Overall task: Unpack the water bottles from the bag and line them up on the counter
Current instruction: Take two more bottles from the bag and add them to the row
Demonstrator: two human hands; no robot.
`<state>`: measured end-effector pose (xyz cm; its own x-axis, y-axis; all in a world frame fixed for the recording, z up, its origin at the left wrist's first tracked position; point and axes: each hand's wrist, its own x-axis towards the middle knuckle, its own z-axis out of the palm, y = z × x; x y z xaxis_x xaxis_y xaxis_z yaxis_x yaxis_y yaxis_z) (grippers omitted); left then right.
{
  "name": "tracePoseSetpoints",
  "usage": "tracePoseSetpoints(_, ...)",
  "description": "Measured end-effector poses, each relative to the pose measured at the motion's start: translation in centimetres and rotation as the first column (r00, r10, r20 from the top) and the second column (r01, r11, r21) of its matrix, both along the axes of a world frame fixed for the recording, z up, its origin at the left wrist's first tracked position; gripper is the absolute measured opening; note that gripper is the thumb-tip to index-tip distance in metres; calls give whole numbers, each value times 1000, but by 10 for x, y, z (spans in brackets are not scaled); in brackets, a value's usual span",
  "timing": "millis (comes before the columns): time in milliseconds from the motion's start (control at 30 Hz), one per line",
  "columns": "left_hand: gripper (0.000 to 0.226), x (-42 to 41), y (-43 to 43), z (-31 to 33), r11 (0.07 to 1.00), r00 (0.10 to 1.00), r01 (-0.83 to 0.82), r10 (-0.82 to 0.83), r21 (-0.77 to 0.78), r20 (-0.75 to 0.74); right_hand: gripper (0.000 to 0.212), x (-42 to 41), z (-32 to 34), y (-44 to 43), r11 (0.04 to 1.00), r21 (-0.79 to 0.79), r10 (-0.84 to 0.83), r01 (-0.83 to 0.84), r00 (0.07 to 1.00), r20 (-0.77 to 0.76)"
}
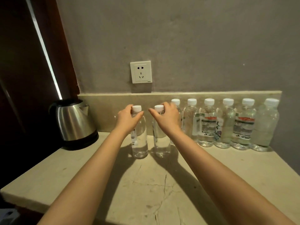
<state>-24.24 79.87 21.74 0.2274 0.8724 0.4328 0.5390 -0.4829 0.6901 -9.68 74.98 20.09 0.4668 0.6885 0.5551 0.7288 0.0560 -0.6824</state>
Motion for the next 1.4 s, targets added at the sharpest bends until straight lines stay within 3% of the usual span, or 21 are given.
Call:
tracePoseSetpoints(100,45,0,10,-31,982,978,110,-80,-152,190,54,1,-18,2,997,1,72,-73,992,-105)
tracePoseSetpoints(200,49,-5,16,-48,974,947,166,-114,-156,300,54,0,-30,-9,985,83,166,-150,951,-259)
tracePoseSetpoints(367,51,-17,21,-64,931,914,311,-239,-189,329,55,4,-43,-31,934,-16,325,-357,868,-376)
tracePoseSetpoints(433,49,-21,20,-76,885,899,371,-267,-281,346,70,11,-48,-35,905,-79,349,-418,836,-424)
tracePoseSetpoints(533,57,-25,21,-96,854,927,374,-331,-362,179,80,17,-58,-42,845,-185,354,-501,785,-508)
tracePoseSetpoints(633,53,-27,22,-96,840,918,396,-361,-371,163,77,20,-61,-49,790,-231,355,-567,732,-582)
tracePoseSetpoints(733,49,-32,26,-89,842,918,394,-380,-369,115,81,19,-57,-44,789,-373,335,-488,851,-405)
tracePoseSetpoints(833,45,-36,31,-83,858,924,378,-376,-348,77,84,10,-52,-38,786,-460,323,-412,909,-263)
tracePoseSetpoints(1033,56,-40,47,-82,915,950,310,-286,-260,126,89,-10,-59,-13,906,-397,165,-147,986,9)
tracePoseSetpoints(1133,60,-39,57,-83,940,971,234,-212,-248,113,79,-16,-62,1,922,-384,59,-60,998,-13)
tracePoseSetpoints(1300,54,-37,67,-90,950,991,120,-132,-288,-25,81,-15,-68,17,924,-382,-97,21,979,-181)
tracePoseSetpoints(1400,54,-34,73,-90,942,988,138,-152,-305,-23,73,-16,-73,16,924,-378,-110,56,986,-122)
